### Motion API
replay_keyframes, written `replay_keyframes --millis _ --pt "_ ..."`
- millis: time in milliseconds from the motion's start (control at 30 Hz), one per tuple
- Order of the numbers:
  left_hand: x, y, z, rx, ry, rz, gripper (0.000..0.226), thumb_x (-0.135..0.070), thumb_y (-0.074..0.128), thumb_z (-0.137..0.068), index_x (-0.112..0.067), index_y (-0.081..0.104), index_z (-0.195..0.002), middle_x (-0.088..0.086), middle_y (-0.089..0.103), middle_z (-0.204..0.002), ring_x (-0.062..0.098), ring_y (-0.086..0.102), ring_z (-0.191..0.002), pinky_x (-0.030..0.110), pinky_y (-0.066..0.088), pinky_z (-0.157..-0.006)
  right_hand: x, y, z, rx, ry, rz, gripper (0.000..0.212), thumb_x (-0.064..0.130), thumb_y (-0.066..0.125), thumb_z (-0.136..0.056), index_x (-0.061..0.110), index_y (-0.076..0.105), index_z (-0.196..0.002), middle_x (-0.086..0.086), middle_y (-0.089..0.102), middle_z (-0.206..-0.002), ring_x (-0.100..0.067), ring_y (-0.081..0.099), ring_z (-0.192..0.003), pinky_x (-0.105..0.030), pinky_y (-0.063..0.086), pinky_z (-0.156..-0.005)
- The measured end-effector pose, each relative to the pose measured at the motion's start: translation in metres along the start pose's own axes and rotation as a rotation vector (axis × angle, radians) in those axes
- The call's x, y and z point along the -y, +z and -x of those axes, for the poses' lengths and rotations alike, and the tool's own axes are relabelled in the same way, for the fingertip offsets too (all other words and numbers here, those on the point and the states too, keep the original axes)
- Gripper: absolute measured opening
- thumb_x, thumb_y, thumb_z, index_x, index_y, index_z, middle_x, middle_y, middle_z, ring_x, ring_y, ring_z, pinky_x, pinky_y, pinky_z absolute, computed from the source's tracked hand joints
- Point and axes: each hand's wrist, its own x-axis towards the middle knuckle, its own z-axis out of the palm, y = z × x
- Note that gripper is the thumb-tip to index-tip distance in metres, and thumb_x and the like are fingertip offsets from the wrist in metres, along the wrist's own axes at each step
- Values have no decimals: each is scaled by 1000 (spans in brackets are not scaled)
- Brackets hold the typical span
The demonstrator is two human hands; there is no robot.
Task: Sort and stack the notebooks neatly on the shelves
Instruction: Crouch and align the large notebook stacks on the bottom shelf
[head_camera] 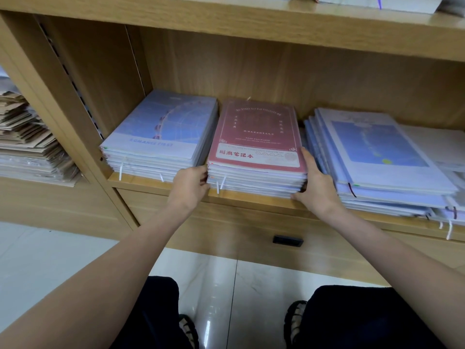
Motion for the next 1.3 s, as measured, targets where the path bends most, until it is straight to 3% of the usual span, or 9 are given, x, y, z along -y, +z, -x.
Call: replay_keyframes --millis 200,400,733,833,967,1033,1067,1200,1300 --pt "-2 -7 5 52 -13 69 42 4 62 -84 -3 55 -125 13 64 -117 22 60 -111 27 43 -100 -5 0 -3 54 22 -18 107 -3 72 -76 30 1 -150 -9 62 -115 -19 56 -79 -24 43 -72" --pt "-3 -11 7 58 -43 73 40 -1 58 -88 -7 55 -128 10 62 -122 19 55 -118 22 36 -101 -7 -2 -9 93 54 -32 107 8 74 -78 32 0 -150 -14 62 -116 -31 60 -99 -28 45 -78" --pt "-4 -11 4 7 -41 11 22 -1 61 -86 0 67 -107 13 69 -107 22 62 -107 17 39 -89 -4 -1 -8 47 74 -30 103 7 76 -76 28 8 -151 -6 60 -94 -17 51 -70 -23 39 -69" --pt "-7 -12 5 15 -40 -14 23 -2 61 -87 -1 66 -109 13 68 -109 23 61 -108 21 40 -92 -2 -2 -8 45 83 -47 104 6 76 -75 29 9 -151 -9 62 -90 -18 52 -69 -24 39 -67" --pt "-9 -14 7 101 -79 48 36 1 58 -88 -5 58 -123 10 64 -118 21 57 -115 19 38 -95 2 -7 -7 70 93 -75 105 8 77 -74 24 7 -151 -12 62 -115 -24 57 -92 -24 40 -75" --pt "-11 -17 11 204 -100 185 47 8 54 -88 -4 47 -132 8 57 -126 22 51 -123 20 35 -101 5 -11 -5 124 132 -149 105 7 77 -74 21 6 -150 -5 53 -131 -24 51 -116 -26 39 -90" --pt "-13 -18 13 232 -100 259 52 12 50 -87 -5 41 -136 5 52 -129 20 47 -126 21 34 -104 7 -12 -4 171 138 -246 102 4 77 -74 21 10 -150 0 50 -131 -20 49 -118 -26 37 -94" --pt "-25 -27 21 258 -138 453 67 19 43 -86 -9 25 -145 -4 42 -133 9 39 -125 9 31 -92 12 -16 -6 242 217 -797 77 6 72 -77 21 29 -139 4 61 -115 -8 59 -95 -29 49 -84" --pt "-28 -25 22 307 -140 440 71 22 38 -86 -12 22 -146 -8 40 -125 5 37 -121 5 31 -86 12 -12 -18 218 257 -882 73 26 74 -74 14 38 -138 -2 61 -123 -14 61 -104 -39 46 -98"
